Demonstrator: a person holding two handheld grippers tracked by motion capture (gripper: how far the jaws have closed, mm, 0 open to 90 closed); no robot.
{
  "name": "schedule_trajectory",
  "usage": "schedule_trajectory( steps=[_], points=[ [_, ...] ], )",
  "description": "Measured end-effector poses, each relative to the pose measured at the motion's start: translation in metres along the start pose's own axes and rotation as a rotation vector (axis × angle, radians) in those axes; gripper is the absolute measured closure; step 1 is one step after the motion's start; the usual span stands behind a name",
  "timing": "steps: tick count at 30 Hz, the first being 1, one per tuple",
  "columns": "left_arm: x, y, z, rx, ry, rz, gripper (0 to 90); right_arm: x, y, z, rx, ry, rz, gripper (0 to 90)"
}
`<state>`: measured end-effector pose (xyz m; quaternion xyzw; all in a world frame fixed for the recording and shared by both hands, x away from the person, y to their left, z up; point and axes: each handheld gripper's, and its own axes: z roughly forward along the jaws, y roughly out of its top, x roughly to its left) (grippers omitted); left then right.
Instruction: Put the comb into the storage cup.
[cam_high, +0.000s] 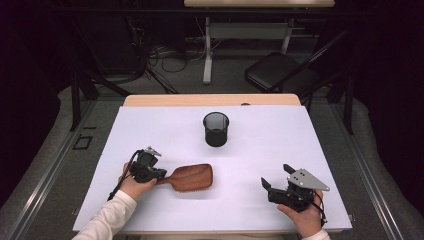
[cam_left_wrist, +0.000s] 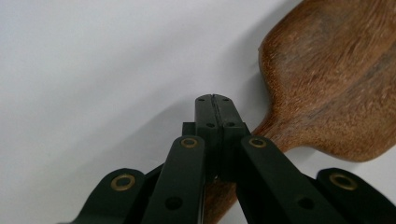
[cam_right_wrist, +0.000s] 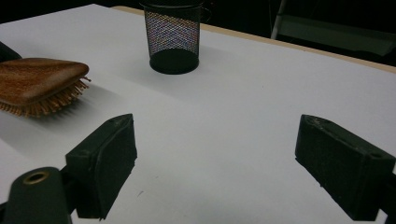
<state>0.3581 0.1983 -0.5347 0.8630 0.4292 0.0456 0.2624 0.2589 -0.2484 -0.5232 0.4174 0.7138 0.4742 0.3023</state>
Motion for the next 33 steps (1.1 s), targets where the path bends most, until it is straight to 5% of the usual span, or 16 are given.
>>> schedule_trajectory(
  steps=[33],
  points=[
    [-0.016,-0.02,-0.013,-0.03,-0.057,0.015,89.9,0.001,0.0,0.0,0.005,0.002,-0.001,13.5]
  ],
)
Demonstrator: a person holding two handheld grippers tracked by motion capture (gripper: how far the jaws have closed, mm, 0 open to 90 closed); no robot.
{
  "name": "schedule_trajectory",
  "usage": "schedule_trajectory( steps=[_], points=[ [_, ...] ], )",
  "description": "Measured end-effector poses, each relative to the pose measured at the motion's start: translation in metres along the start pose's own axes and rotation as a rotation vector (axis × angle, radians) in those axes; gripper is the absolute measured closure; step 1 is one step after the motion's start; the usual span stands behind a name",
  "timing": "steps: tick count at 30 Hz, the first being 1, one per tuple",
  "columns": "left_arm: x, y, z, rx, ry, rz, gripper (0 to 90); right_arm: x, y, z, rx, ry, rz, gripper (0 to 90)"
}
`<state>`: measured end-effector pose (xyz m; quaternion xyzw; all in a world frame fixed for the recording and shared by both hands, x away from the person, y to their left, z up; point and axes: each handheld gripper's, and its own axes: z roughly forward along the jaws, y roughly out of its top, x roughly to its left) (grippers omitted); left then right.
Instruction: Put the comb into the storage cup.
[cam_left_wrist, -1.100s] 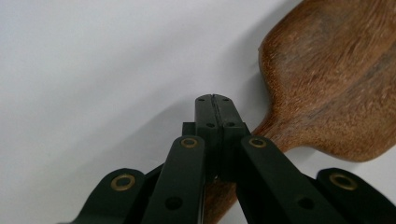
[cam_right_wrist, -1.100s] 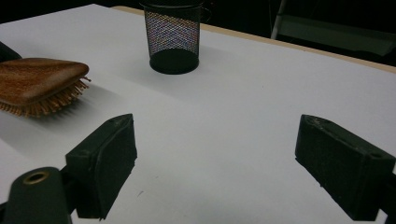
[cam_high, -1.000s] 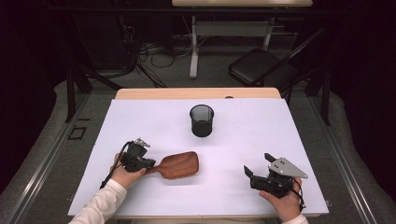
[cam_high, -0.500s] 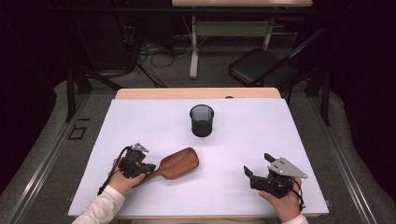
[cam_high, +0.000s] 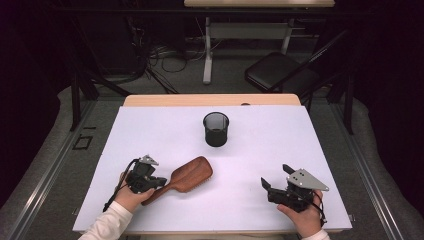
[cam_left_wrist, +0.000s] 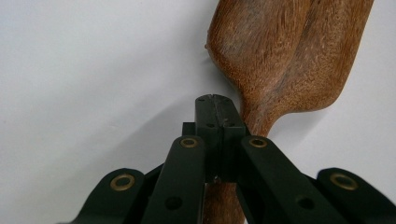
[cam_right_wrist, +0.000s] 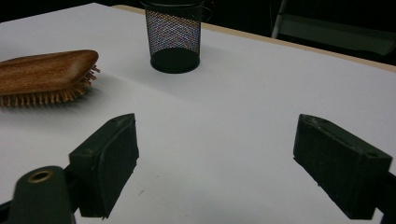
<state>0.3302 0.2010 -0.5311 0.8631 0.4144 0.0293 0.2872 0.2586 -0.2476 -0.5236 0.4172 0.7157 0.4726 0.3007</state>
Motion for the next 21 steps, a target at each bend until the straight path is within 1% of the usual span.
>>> schedule_trajectory(
  steps=[3,4,7,9,10,12,15,16,21],
  points=[
    [0.001,0.001,-0.002,-0.001,0.007,0.0,89.1,0.0,0.0,0.0,0.001,0.0,0.001,13.5],
    [0.001,0.003,-0.004,-0.005,0.018,0.004,88.4,0.0,0.0,0.0,0.002,0.0,0.001,13.5],
    [0.001,0.004,-0.007,-0.009,0.023,0.008,85.5,0.0,0.0,0.0,0.002,0.0,0.001,13.5],
    [0.002,0.005,-0.011,-0.011,0.028,0.02,84.0,0.0,0.0,0.0,0.001,0.0,0.003,13.5],
    [0.002,0.006,-0.011,-0.015,0.03,0.018,83.0,0.0,0.0,0.0,0.003,-0.001,0.002,13.5],
    [0.002,0.006,-0.013,-0.015,0.036,0.025,80.5,0.0,0.0,0.0,0.003,-0.001,0.002,13.5],
    [0.002,0.007,-0.016,-0.022,0.043,0.034,75.7,0.0,0.0,0.0,0.002,0.0,0.001,13.5],
    [0.002,0.007,-0.018,-0.019,0.04,0.047,73.5,0.0,0.0,0.0,0.003,-0.001,-0.001,13.5],
    [0.001,0.007,-0.02,-0.016,0.033,0.059,59.8,0.0,0.0,0.001,0.003,-0.001,-0.001,13.6]
  ],
)
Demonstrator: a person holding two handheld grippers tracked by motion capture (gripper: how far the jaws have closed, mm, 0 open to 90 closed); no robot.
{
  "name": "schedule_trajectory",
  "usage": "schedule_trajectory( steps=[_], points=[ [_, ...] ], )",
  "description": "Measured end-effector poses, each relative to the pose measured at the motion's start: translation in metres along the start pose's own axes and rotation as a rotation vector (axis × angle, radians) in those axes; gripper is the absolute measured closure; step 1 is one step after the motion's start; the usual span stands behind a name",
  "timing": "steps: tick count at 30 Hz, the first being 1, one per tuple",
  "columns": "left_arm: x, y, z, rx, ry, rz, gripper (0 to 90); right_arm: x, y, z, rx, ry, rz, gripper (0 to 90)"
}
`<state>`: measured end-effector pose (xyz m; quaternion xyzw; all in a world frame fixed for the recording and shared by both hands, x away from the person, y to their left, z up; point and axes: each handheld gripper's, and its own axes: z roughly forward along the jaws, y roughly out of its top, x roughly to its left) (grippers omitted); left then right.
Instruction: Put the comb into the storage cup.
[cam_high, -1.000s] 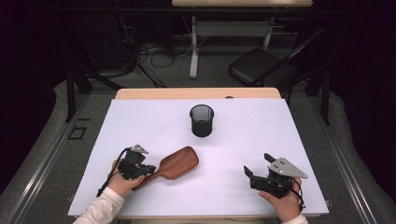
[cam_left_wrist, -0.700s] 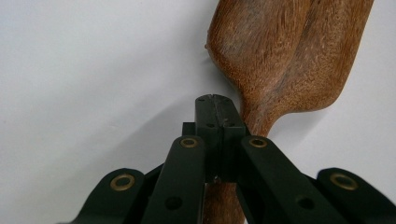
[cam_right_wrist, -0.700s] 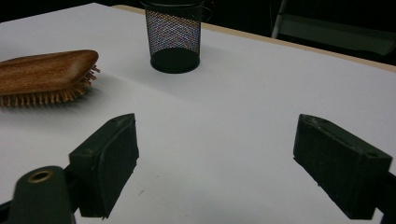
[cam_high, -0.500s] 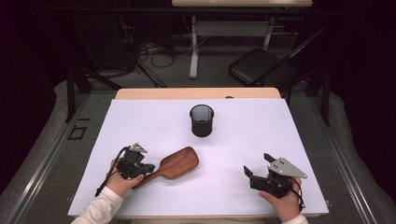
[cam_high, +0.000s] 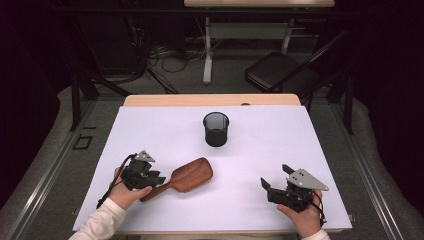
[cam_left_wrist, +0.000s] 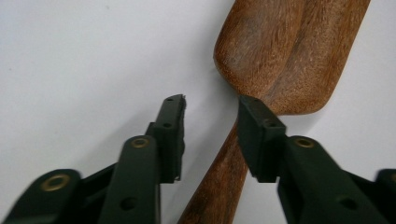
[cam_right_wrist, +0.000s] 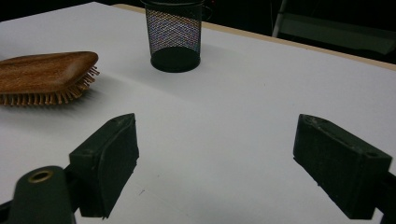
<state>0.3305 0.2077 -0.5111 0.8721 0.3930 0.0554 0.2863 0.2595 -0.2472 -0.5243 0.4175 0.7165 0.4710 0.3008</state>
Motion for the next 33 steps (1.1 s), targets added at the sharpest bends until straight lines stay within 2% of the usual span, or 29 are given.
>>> schedule_trajectory(
  steps=[6,9,10,15,16,18,19,20,22,24,27,31,32,33],
  points=[
    [-0.002,0.0017,-0.0032,-0.008,0.022,0.026,46.4,0.0002,-0.0002,0.0002,0.004,0.003,0.0,13.5],
    [-0.0017,0.0024,-0.004,-0.007,0.011,0.027,44.2,0.0002,-0.0001,0.0,0.007,0.003,-0.001,13.6],
    [-0.0013,0.0026,-0.0045,-0.022,-0.009,0.025,44.2,0.0003,-0.0003,0.0005,0.002,0.002,0.0,13.6],
    [-0.0005,0.0035,-0.0071,-0.028,-0.004,0.024,41.1,0.0006,-0.0005,0.0005,0.004,0.003,0.003,13.6],
    [0.0,0.0034,-0.0085,-0.035,-0.002,0.045,40.0,0.0007,-0.0005,0.0004,0.006,0.005,0.003,13.6],
    [0.0001,0.0034,-0.009,-0.032,-0.007,0.033,39.9,0.0008,-0.0005,0.0004,0.006,0.006,0.003,13.6],
    [0.0026,0.0034,-0.0089,-0.029,-0.04,0.029,35.8,0.0007,-0.0004,0.0004,0.006,0.005,-0.001,13.5],
    [0.0034,0.0034,-0.0091,-0.023,-0.045,0.029,32.1,0.0008,-0.0004,0.0004,0.006,0.006,-0.001,13.6],
    [0.0031,0.003,-0.0092,-0.03,-0.036,0.032,31.6,0.0008,-0.0004,0.0004,0.006,0.006,-0.002,13.6],
    [0.0037,0.0023,-0.0093,-0.032,-0.028,0.06,29.4,0.0009,-0.0004,0.0006,0.007,0.007,-0.001,13.6],
    [0.0029,0.002,-0.0083,-0.018,-0.011,0.068,24.3,0.0012,-0.0004,0.0005,0.007,0.007,-0.003,13.5],
    [0.0004,0.0023,-0.0056,0.0,0.005,0.115,21.0,0.0015,-0.0005,0.0011,0.011,0.008,-0.013,13.6],
    [-0.0004,0.0028,-0.0042,0.02,0.012,0.151,20.9,0.0019,-0.0006,0.0014,0.011,0.01,-0.014,13.6],
    [-0.0015,0.0026,-0.0029,0.019,0.018,0.155,21.0,0.0017,-0.0005,0.0011,0.014,0.012,-0.016,13.5]
  ],
)
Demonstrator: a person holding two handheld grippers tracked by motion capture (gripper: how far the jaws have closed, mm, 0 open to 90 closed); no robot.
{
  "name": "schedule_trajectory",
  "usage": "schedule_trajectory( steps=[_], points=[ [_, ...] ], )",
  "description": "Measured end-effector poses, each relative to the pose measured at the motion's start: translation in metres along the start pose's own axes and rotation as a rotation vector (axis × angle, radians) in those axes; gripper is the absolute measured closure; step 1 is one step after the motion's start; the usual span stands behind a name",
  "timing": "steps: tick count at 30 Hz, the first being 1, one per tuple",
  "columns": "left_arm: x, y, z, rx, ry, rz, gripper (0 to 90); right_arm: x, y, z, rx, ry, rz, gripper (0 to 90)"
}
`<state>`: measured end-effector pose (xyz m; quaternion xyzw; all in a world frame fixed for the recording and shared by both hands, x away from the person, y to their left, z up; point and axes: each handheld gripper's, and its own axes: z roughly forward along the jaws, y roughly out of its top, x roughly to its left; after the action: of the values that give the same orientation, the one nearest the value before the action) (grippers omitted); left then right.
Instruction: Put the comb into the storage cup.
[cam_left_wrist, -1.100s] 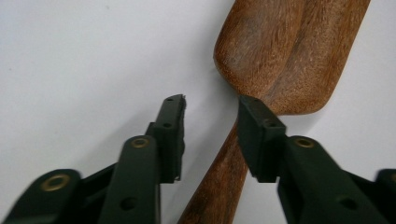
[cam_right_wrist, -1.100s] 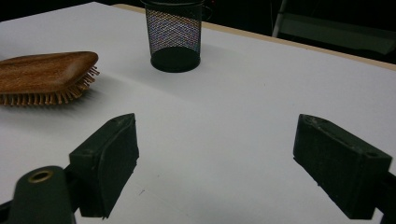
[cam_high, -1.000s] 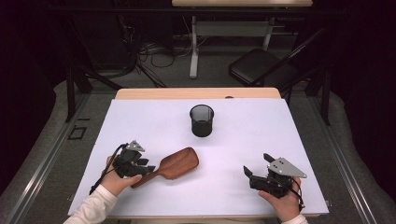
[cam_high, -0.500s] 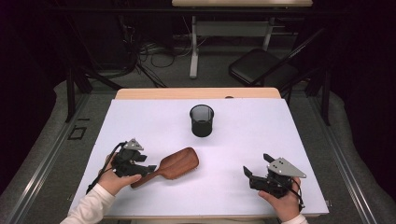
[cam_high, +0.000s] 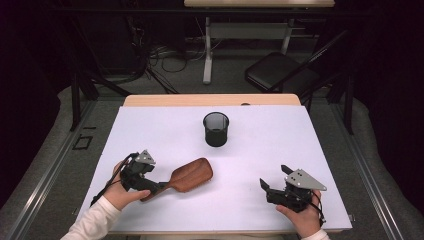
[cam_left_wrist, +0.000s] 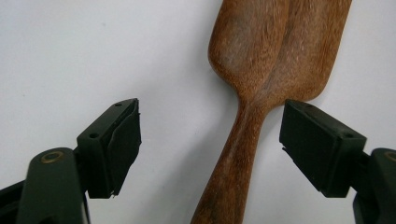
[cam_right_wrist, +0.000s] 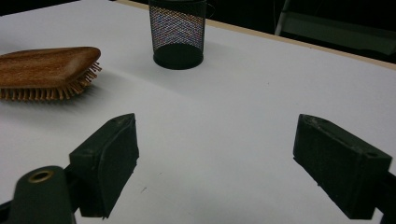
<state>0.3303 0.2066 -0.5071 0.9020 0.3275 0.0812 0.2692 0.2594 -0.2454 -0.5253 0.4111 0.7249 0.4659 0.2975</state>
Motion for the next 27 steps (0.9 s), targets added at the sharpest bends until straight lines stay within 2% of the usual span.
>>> schedule_trajectory(
  steps=[2,5,15,27],
  points=[
    [0.0,0.0,0.001,0.009,-0.01,0.005,20.9,0.0,0.0,0.0,-0.002,-0.002,0.001,13.6],
    [-0.003,0.001,0.005,0.025,-0.008,0.033,20.9,0.0,0.0,0.0,-0.001,-0.002,-0.001,13.5],
    [-0.008,0.004,0.014,0.062,-0.022,0.061,21.5,0.0,0.0,0.0,0.001,-0.002,-0.003,13.6],
    [-0.015,0.008,0.025,0.105,-0.029,0.113,27.4,0.0,0.0,0.0,0.003,-0.002,-0.001,13.6]
  ],
)
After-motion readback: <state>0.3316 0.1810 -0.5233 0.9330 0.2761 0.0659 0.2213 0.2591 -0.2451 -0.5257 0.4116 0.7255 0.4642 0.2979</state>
